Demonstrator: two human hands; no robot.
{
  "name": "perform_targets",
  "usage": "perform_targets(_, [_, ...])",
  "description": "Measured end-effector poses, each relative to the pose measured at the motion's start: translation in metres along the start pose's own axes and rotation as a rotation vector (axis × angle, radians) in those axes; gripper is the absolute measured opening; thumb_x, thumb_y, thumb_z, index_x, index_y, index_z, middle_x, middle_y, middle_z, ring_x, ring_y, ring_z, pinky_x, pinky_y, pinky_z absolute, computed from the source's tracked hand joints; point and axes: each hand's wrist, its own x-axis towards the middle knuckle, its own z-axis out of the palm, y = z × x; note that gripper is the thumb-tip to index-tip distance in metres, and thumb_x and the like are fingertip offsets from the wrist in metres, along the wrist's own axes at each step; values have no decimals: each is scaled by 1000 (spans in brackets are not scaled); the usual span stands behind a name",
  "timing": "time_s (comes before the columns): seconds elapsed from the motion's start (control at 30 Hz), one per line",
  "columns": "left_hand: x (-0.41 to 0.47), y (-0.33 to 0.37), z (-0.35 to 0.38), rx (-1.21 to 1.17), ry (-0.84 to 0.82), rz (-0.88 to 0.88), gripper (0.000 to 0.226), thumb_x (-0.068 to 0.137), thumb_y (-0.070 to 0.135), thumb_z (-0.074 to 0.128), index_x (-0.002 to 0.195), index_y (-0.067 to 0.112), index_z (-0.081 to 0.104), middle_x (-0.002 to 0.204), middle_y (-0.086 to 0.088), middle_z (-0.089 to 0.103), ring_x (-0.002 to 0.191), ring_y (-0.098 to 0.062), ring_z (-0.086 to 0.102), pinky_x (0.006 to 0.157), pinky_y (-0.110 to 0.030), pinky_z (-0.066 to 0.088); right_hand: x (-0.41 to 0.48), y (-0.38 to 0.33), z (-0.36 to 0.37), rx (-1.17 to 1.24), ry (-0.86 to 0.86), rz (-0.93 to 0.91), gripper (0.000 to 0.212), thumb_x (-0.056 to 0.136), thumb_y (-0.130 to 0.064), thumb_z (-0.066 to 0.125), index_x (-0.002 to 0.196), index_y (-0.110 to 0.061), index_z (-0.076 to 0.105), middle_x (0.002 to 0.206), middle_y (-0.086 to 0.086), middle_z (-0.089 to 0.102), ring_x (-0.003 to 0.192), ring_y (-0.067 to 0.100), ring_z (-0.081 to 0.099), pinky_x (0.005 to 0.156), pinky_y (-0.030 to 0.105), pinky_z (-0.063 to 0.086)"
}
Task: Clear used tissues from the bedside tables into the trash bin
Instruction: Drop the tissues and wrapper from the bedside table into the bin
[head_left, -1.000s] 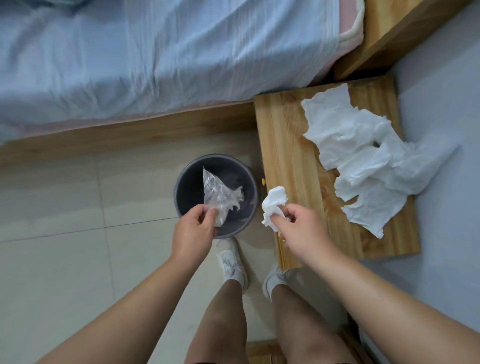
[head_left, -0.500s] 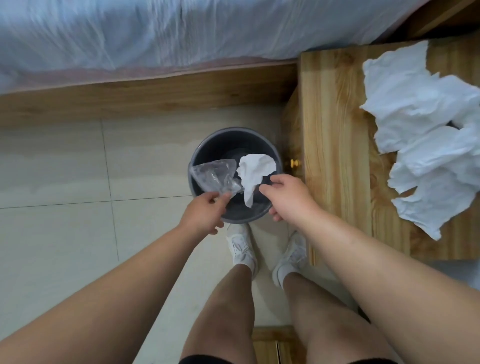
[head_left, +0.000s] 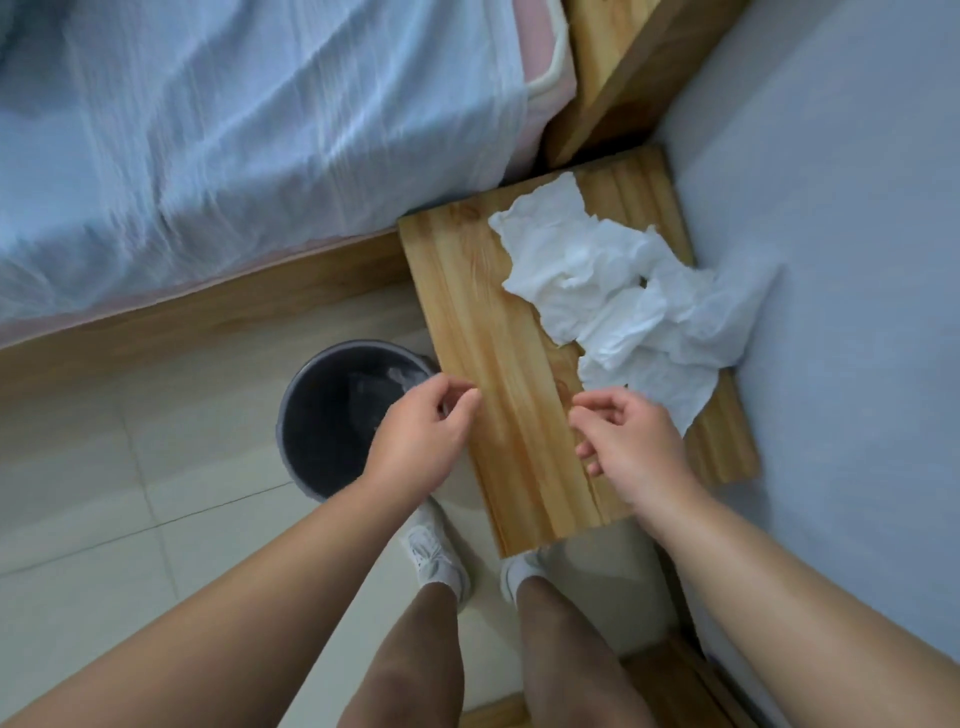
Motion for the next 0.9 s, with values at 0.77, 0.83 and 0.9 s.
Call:
perform_targets(0.77, [28, 86, 18, -187, 26, 181, 30, 107, 34, 56, 98, 58, 72, 85, 4, 74, 76, -7, 70, 61, -43, 59, 54, -22, -61, -420, 258, -646, 9, 99, -17, 62, 95, -19, 70, 89, -10, 66, 81, 8, 58, 68, 16, 45])
perform_targets(0.83, [18, 83, 9, -339, 9, 133, 30, 108, 32, 55, 101, 54, 75, 83, -4, 76, 71, -18, 70, 60, -38, 60, 42, -27, -62, -310, 264, -649, 7, 98, -20, 64, 95, -24, 69, 85, -16, 64, 78, 4, 60, 67, 10, 43])
perform_targets(0.9, [10, 77, 0, -442, 29, 126, 25, 108, 31, 55, 109, 40, 78, 84, -7, 77, 77, -24, 73, 61, -29, 59, 28, -33, -62, -223, 279, -653, 5, 97, -21, 66, 96, -25, 69, 81, -16, 64, 76, 5, 61, 66, 10, 44])
